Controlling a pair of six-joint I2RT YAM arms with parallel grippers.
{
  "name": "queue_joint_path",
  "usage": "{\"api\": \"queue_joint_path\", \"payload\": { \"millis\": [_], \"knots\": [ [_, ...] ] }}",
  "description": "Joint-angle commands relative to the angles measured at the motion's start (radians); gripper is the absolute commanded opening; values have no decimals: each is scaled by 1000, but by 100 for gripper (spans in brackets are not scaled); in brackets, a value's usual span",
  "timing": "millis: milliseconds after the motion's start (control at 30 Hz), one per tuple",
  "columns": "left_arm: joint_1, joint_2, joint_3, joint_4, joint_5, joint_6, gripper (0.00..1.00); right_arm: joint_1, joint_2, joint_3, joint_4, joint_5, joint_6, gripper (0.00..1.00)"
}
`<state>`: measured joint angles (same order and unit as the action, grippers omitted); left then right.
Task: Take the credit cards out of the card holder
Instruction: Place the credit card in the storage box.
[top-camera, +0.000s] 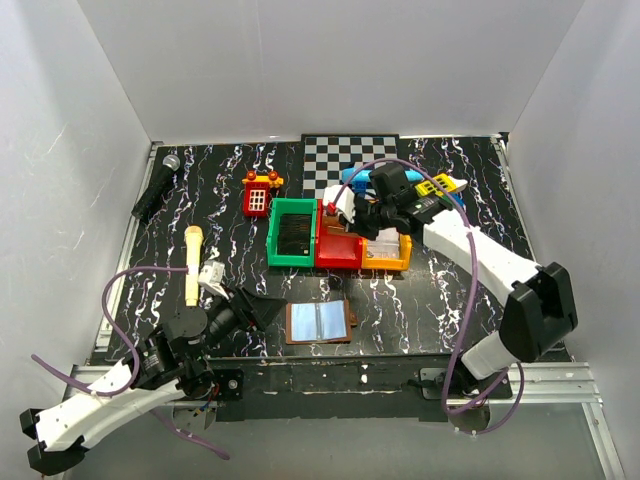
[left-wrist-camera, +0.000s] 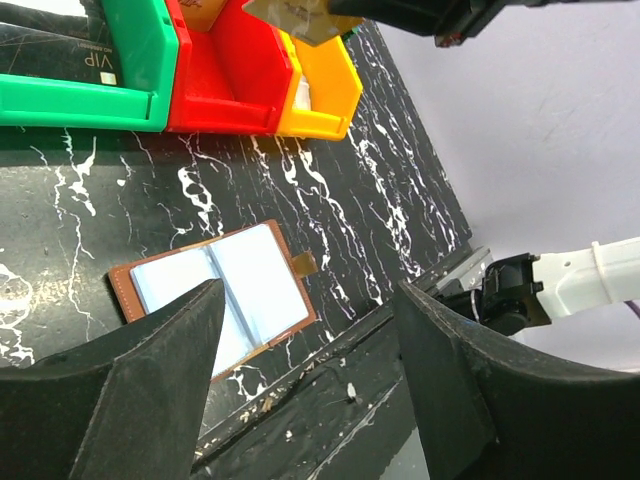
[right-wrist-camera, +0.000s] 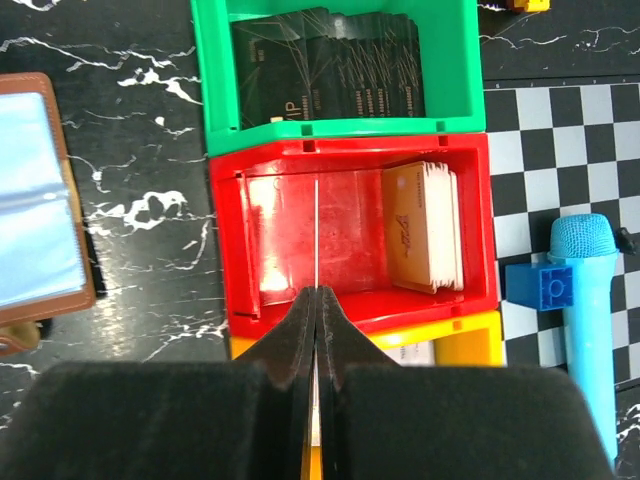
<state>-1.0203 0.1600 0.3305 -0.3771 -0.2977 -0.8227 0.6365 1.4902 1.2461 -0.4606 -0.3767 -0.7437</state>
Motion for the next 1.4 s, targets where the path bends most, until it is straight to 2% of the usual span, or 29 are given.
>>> {"api": "queue_joint_path", "payload": {
  "millis": [0, 300, 767, 1367],
  "knots": [
    [5, -5, 33, -23, 5, 31, 67, -8, 60, 70, 73, -24, -74, 1],
    [5, -50, 12, -10, -15, 102, 65, -9, 197, 133, 112, 30, -98, 1],
    [5, 21, -5, 46, 31, 115, 65, -11, 314, 174, 116, 81, -123, 1],
    [5, 138, -18, 112, 65, 114, 65, -34, 392, 191, 155, 55, -117, 1]
  ]
}}
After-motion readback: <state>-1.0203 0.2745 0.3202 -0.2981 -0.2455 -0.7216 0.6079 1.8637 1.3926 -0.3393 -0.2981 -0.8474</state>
